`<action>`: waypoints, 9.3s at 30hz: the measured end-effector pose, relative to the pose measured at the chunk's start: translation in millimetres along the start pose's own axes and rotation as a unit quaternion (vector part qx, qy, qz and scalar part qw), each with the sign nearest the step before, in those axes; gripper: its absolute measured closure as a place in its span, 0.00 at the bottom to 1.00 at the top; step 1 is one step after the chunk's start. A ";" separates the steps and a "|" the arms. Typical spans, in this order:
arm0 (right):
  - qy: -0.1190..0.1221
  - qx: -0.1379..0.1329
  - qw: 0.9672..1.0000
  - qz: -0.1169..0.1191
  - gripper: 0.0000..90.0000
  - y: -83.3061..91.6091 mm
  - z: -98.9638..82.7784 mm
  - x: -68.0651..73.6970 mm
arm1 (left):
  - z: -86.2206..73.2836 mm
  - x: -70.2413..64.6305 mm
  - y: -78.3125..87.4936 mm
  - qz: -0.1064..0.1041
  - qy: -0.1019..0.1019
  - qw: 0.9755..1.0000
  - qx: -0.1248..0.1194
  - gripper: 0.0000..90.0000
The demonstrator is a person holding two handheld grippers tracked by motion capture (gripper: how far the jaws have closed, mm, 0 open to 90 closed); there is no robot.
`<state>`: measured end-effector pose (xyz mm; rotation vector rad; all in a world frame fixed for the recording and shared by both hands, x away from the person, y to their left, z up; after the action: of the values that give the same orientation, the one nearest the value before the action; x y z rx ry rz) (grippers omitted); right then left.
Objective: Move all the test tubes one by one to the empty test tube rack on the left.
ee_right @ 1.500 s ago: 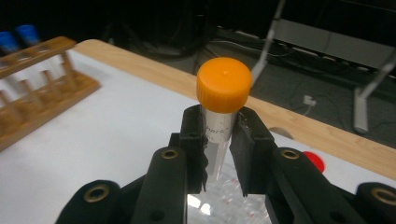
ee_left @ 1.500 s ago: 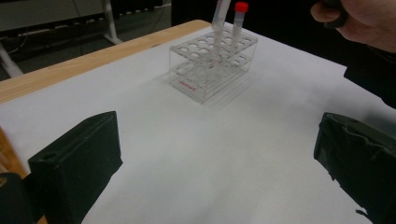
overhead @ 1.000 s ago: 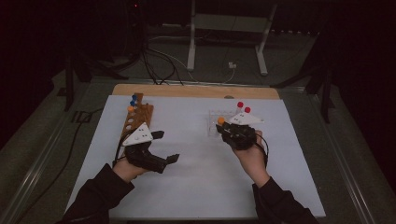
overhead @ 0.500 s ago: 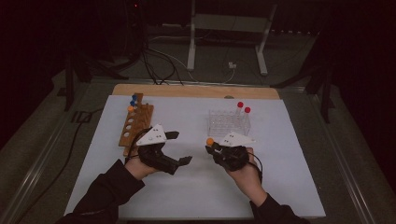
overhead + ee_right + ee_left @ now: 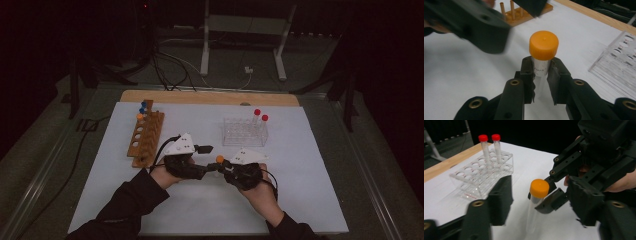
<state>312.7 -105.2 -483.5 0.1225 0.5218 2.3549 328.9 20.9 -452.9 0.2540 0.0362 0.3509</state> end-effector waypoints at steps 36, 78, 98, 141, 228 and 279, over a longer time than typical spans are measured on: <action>-0.037 -0.031 0.999 -0.018 0.22 8.3 7.1 -12.9 | 17.5 29.2 29.2 0.061 -0.025 0.998 0.005 0.80; -0.056 -0.049 0.997 0.013 0.00 12.7 9.2 -15.8 | 6.7 156.5 169.4 0.317 0.026 0.948 -0.028 0.80; -0.059 -0.051 0.997 0.013 0.00 13.6 8.9 -16.8 | -48.5 174.2 156.6 0.347 0.066 0.936 -0.002 0.80; -0.066 -0.082 0.993 -0.045 0.00 37.0 25.2 -58.8 | -50.3 92.7 145.3 0.231 0.093 0.968 0.009 0.02; -0.091 -0.044 0.967 -0.236 0.83 20.7 30.9 -191.3 | -50.0 47.7 119.2 0.129 0.078 0.988 0.016 0.02; -0.019 -0.012 0.999 -0.027 0.83 5.2 4.4 -30.6 | 6.2 20.8 30.4 0.025 0.038 0.999 0.013 0.06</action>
<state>333.2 -127.6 -475.7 0.1392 0.4716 2.3008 338.7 54.1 -439.1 0.2673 0.1090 0.4097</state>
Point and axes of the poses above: each handheld gripper's, and its own axes: y roughly backward along the jaws, z roughly out of its top, x roughly to its left, the point moved 6 cm from there along -y, roughly forward along the jaws, and after that the axes turned 8 degrees about -x, right-handed, at the moved point
